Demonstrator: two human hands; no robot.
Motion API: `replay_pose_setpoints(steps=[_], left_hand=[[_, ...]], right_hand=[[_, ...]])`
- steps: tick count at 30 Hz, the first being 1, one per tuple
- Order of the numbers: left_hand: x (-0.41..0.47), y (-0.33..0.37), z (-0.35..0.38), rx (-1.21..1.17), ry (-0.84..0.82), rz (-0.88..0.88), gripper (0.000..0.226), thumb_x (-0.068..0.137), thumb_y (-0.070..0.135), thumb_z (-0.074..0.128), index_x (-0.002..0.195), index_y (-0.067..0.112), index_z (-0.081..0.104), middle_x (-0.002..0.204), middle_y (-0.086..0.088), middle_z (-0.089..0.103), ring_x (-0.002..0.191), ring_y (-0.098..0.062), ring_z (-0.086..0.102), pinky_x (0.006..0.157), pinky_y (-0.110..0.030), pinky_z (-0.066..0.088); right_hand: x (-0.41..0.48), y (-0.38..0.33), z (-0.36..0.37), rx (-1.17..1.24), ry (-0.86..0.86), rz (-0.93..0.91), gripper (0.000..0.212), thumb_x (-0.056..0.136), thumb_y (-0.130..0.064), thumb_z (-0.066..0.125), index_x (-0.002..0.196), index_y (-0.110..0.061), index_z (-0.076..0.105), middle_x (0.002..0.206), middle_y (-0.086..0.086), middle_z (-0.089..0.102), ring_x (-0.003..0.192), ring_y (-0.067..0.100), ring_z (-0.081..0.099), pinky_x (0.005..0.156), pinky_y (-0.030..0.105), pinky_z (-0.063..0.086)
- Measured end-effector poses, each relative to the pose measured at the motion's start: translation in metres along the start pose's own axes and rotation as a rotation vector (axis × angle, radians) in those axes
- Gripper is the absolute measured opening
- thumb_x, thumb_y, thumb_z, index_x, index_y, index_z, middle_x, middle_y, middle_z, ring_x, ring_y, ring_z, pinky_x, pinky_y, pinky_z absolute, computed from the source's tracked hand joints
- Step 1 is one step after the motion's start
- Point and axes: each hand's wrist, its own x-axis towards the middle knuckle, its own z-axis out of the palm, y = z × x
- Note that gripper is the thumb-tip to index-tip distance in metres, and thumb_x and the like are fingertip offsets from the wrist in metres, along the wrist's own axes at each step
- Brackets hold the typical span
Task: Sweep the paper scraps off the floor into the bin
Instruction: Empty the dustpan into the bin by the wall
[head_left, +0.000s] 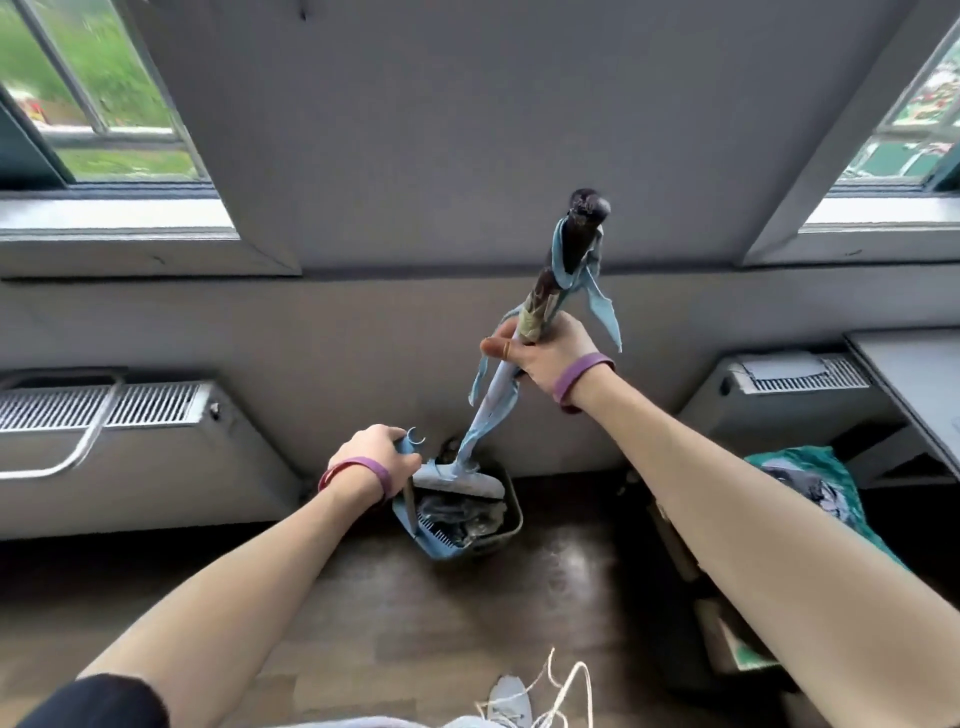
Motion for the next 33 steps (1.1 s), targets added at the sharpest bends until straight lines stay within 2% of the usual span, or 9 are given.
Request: replay_pose_setpoints(steps=[4,8,10,14,15,18,21,25,33], left_hand=[[0.002,0.015,0.015,0.066,0.015,0.015,0.013,0.078,0.037,0.057,0.079,0.024,0.062,0.080,0.003,0.059,0.076,-0.023,0.054,0.068,-0.024,0.042],[0.005,0.022,0.021,0.123,0.011,0.042,0.024,0.078,0.043,0.057,0.097,0.030,0.067,0.098,0.003,0.068,0.091,-0.024,0.062,0.075,-0.026,0.046],[0.009,0.022,0.019,0.124,-0.010,0.043,0.017,0.077,0.041,0.058,0.088,0.030,0.064,0.096,0.003,0.068,0.091,-0.025,0.063,0.074,-0.026,0.046],[0.016,0.022,0.014,0.102,-0.031,0.029,0.010,0.076,0.037,0.059,0.071,0.031,0.053,0.080,0.003,0.061,0.078,-0.024,0.058,0.068,-0.024,0.043],[0.019,0.022,0.013,0.085,-0.036,0.017,0.011,0.075,0.036,0.059,0.069,0.030,0.053,0.077,0.004,0.061,0.076,-0.024,0.058,0.068,-0.024,0.043],[0.025,0.024,0.011,0.026,-0.057,-0.029,0.015,0.074,0.035,0.058,0.062,0.027,0.055,0.070,0.004,0.061,0.072,-0.024,0.061,0.064,-0.024,0.044],[0.030,0.026,0.010,-0.009,-0.076,-0.053,0.013,0.075,0.033,0.058,0.065,0.025,0.059,0.068,0.003,0.062,0.064,-0.024,0.061,0.055,-0.023,0.045],[0.035,0.028,0.008,-0.029,-0.093,-0.079,0.011,0.077,0.031,0.059,0.069,0.025,0.058,0.063,0.004,0.059,0.050,-0.016,0.056,0.043,-0.019,0.040],[0.034,0.026,0.018,-0.057,-0.102,-0.123,0.010,0.078,0.030,0.059,0.070,0.024,0.060,0.060,0.005,0.057,0.050,-0.015,0.054,0.046,-0.021,0.038]], right_hand=[[0.013,0.010,-0.014,0.010,-0.036,0.000,0.021,0.076,-0.026,0.080,0.067,-0.018,0.063,0.066,-0.001,0.063,0.071,0.022,0.062,0.076,0.047,0.058],[0.020,0.018,-0.018,0.015,-0.031,-0.006,0.022,0.075,-0.029,0.080,0.067,-0.018,0.063,0.065,0.001,0.063,0.073,0.036,0.066,0.072,0.051,0.058],[0.021,0.020,-0.019,0.018,-0.027,-0.002,0.021,0.076,-0.028,0.079,0.069,-0.016,0.063,0.067,0.001,0.064,0.079,0.037,0.067,0.072,0.048,0.059],[0.024,0.020,-0.021,0.020,-0.040,0.000,0.021,0.083,-0.020,0.074,0.068,-0.017,0.059,0.056,-0.011,0.065,0.069,0.012,0.065,0.067,0.027,0.058],[0.026,0.021,-0.021,0.015,-0.048,0.005,0.022,0.083,-0.021,0.074,0.068,-0.018,0.058,0.057,-0.012,0.065,0.071,0.012,0.066,0.067,0.026,0.058],[0.033,0.020,-0.018,0.001,-0.058,0.018,0.024,0.079,-0.030,0.077,0.067,-0.021,0.058,0.070,-0.003,0.064,0.085,0.028,0.068,0.077,0.043,0.059],[0.040,0.019,-0.016,-0.019,-0.069,0.035,0.025,0.078,-0.034,0.076,0.069,-0.018,0.059,0.077,0.005,0.066,0.088,0.032,0.067,0.078,0.049,0.058],[0.050,0.020,-0.016,-0.062,-0.066,0.046,0.030,0.079,-0.040,0.074,0.077,-0.012,0.061,0.086,0.013,0.068,0.088,0.033,0.067,0.078,0.050,0.058],[0.073,0.018,-0.014,-0.136,0.007,0.064,0.056,0.071,-0.059,0.071,0.097,-0.011,0.064,0.091,0.008,0.069,0.082,0.027,0.069,0.072,0.045,0.060]])
